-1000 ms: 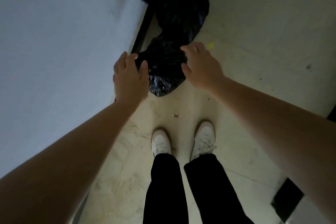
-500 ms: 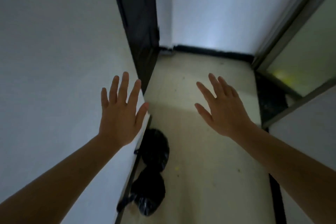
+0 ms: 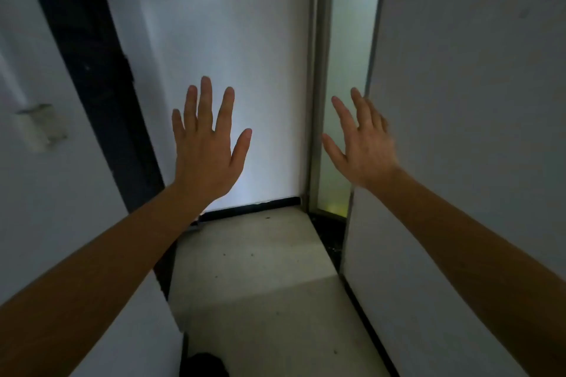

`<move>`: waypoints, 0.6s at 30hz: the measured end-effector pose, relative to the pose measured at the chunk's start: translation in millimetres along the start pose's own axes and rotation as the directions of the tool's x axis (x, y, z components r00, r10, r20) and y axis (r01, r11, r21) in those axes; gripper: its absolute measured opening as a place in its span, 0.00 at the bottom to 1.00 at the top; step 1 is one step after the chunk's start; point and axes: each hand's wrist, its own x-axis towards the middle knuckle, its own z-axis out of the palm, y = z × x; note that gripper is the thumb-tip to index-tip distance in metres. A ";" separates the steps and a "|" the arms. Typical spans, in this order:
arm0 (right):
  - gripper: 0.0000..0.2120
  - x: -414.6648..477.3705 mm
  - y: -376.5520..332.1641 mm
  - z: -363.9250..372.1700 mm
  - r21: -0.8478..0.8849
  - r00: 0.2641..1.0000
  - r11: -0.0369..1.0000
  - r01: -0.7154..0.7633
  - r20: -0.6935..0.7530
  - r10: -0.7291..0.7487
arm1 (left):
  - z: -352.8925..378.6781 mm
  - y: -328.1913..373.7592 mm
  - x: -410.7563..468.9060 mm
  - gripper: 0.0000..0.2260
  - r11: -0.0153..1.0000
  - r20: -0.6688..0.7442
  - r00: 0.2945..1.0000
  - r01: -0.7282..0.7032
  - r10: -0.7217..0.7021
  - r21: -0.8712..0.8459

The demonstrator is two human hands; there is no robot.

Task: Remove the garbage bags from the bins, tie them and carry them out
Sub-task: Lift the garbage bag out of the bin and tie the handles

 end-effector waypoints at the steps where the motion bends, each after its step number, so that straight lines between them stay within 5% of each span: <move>1: 0.34 -19.8 12.4 -19.0 -0.028 0.999 0.999 -0.036 -0.004 0.036 | -2.6 21.4 -4.5 0.30 0.999 0.008 1.000 -0.022 0.023 -0.042; 10: 0.33 -278.1 114.9 -193.6 -0.409 0.906 0.844 -0.349 0.085 0.416 | -10.8 277.9 -74.3 0.30 0.857 0.178 0.913 -0.257 0.366 -0.446; 18: 0.32 -529.1 199.2 -453.7 -0.591 0.695 0.464 -0.660 -0.247 0.675 | -146.6 575.4 -154.7 0.30 0.545 -0.034 0.778 -0.471 0.627 -0.694</move>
